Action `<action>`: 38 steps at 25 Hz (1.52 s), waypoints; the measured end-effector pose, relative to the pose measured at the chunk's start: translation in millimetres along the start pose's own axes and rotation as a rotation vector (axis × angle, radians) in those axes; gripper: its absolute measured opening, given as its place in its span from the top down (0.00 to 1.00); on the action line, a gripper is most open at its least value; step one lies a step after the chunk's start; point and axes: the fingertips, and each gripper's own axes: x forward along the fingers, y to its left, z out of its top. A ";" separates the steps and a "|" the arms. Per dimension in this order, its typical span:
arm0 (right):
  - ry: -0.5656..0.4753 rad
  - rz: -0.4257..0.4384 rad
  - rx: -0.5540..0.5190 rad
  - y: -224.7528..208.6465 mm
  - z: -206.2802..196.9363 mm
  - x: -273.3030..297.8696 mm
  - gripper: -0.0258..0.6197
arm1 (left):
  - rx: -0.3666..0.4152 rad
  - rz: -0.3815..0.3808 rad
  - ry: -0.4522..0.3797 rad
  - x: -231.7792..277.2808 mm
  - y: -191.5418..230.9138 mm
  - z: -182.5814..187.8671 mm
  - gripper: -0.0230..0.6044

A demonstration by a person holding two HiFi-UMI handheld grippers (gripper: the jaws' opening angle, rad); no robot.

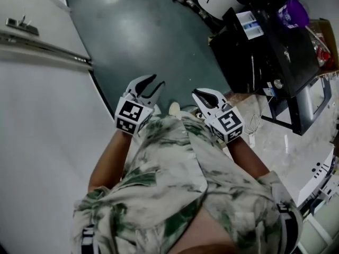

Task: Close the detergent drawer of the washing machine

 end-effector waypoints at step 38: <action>-0.198 -0.886 0.453 -147.2 3.8 -149.8 0.90 | 0.338 -0.511 0.105 290.8 -29.7 126.1 0.74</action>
